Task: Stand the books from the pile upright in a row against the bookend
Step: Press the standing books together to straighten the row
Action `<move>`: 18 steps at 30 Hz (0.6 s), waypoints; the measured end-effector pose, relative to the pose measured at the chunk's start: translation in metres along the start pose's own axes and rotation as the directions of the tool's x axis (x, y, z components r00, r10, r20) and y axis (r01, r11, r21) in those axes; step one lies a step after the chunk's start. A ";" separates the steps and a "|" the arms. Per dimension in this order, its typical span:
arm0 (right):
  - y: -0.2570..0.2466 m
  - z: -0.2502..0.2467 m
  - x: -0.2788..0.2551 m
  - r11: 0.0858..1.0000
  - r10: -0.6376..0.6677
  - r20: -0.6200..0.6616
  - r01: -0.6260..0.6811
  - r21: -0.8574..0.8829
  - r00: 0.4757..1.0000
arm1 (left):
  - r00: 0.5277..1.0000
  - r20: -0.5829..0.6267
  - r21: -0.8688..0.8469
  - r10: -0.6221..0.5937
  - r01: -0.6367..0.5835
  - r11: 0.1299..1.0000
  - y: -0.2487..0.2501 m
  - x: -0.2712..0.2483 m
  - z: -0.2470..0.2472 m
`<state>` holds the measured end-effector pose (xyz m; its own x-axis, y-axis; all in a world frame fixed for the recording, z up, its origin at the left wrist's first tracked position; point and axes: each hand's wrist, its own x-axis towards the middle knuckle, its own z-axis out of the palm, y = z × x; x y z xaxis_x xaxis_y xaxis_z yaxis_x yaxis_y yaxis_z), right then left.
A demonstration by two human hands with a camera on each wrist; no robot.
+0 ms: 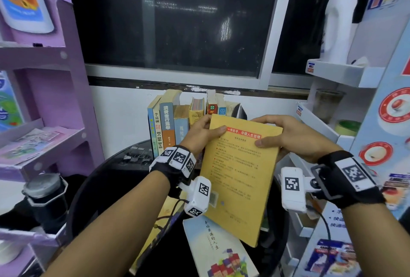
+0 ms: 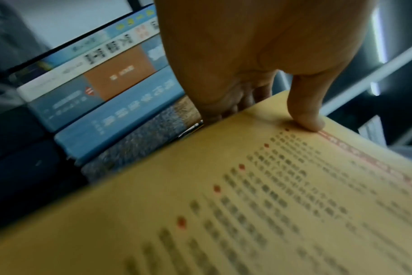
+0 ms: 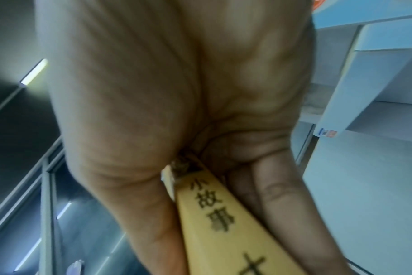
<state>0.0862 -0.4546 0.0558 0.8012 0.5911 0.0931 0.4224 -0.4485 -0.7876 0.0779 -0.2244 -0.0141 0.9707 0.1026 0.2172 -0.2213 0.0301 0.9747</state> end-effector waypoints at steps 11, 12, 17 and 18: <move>-0.013 -0.017 -0.003 0.985 0.017 -0.235 -0.057 -0.165 0.972 | 0.886 -0.146 0.707 0.439 -0.217 0.674 0.039 0.031 0.000; -0.013 -0.017 -0.001 0.984 0.017 -0.256 -0.062 -0.167 0.966 | 0.891 -0.145 0.734 0.431 -0.195 0.650 0.039 0.033 0.000; -0.009 -0.014 0.012 0.973 0.004 -0.329 -0.080 -0.215 0.944 | 0.917 -0.096 0.792 0.387 -0.165 0.588 0.031 0.046 0.003; -0.009 -0.013 0.015 0.969 0.000 -0.327 -0.081 -0.233 0.945 | 0.919 -0.085 0.809 0.385 -0.162 0.566 0.029 0.048 0.004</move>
<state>0.1000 -0.4504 0.0716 0.8958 0.3391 0.2874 0.4435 -0.6385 -0.6290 0.1186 -0.2221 0.0249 0.7990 0.1907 0.5703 -0.2066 -0.8035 0.5582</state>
